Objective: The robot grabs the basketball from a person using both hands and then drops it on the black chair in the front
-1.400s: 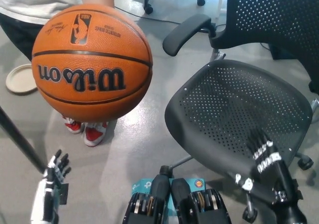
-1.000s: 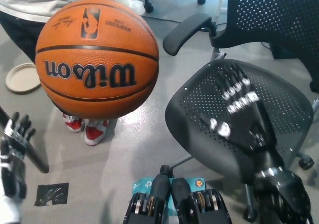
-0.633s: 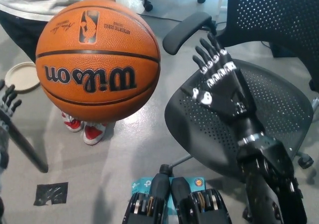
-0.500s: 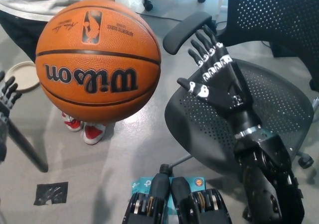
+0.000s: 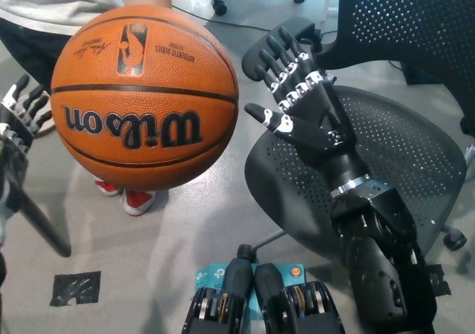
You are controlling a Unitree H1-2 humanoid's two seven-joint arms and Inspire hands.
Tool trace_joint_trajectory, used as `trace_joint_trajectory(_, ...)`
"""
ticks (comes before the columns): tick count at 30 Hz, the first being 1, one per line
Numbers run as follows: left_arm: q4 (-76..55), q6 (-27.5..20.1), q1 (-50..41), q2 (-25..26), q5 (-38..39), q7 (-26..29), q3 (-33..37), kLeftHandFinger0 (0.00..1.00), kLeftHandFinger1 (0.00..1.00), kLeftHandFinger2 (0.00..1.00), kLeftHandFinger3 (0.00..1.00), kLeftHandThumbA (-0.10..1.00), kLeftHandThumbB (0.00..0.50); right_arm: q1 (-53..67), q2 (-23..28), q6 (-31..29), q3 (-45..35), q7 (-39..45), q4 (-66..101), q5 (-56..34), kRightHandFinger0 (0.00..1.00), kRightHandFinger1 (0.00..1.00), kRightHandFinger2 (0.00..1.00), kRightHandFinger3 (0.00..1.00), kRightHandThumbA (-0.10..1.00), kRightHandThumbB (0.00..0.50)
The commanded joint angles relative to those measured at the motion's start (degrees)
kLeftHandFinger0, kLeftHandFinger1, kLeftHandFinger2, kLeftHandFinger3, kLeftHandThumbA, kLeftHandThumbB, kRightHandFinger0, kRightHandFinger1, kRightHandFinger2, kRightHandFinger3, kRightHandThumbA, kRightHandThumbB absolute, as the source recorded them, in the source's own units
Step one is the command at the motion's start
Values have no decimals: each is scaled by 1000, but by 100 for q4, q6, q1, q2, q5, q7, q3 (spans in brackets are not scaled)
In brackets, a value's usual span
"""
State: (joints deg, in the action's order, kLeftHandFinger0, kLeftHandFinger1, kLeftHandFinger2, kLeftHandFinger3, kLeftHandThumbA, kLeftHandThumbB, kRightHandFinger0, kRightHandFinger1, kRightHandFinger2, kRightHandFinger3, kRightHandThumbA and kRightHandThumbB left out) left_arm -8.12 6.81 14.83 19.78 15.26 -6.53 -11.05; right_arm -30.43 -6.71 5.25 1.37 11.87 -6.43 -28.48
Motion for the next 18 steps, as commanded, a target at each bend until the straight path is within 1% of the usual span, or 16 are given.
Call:
trace_joint_trajectory(1, -249, 130, 195, 2, 9, -30, 42, 1000, 1000, 1000, 1000, 1000, 291, -337, -149, 73, -18, 262, -95, -225, 1000, 1000, 1000, 1000, 1000, 500)
trace_joint_trajectory(5, -318, 223, 217, -50, 91, -51, 75, 1000, 1000, 1000, 1000, 1000, 287, -409, -193, 13, -6, 333, -281, -225, 1000, 1000, 1000, 1000, 1000, 495)
trace_joint_trajectory(7, -379, 251, 224, -109, 186, -62, 54, 1000, 1000, 1000, 1000, 1000, 276, -442, -206, 18, 0, 359, -365, -201, 1000, 1000, 1000, 1000, 1000, 493)
trace_joint_trajectory(12, -459, 258, 212, -112, 125, -75, 86, 1000, 1000, 1000, 1000, 1000, 278, -492, -220, 28, -16, 420, -485, -209, 1000, 1000, 1000, 1000, 1000, 494)
trace_joint_trajectory(13, -567, 285, 185, -142, 143, -76, 109, 1000, 1000, 1000, 1000, 1000, 275, -602, -209, -13, 36, 350, -711, -14, 1000, 1000, 1000, 1000, 1000, 470)
trace_joint_trajectory(15, -583, 292, 162, -178, 201, -100, 111, 1000, 1000, 1000, 1000, 1000, 273, -641, -208, -48, 54, 348, -848, 60, 1000, 1000, 1000, 1000, 1000, 467)
trace_joint_trajectory(16, -617, 308, 146, -213, 228, -97, 114, 1000, 1000, 1000, 1000, 1000, 270, -698, -207, -107, 72, 351, -990, 134, 1000, 1000, 1000, 1000, 1000, 455)
trace_joint_trajectory(18, -622, 318, 146, -216, 227, -100, 108, 1000, 1000, 1000, 1000, 1000, 269, -706, -211, -119, 64, 363, -1009, 141, 1000, 1000, 1000, 1000, 1000, 455)
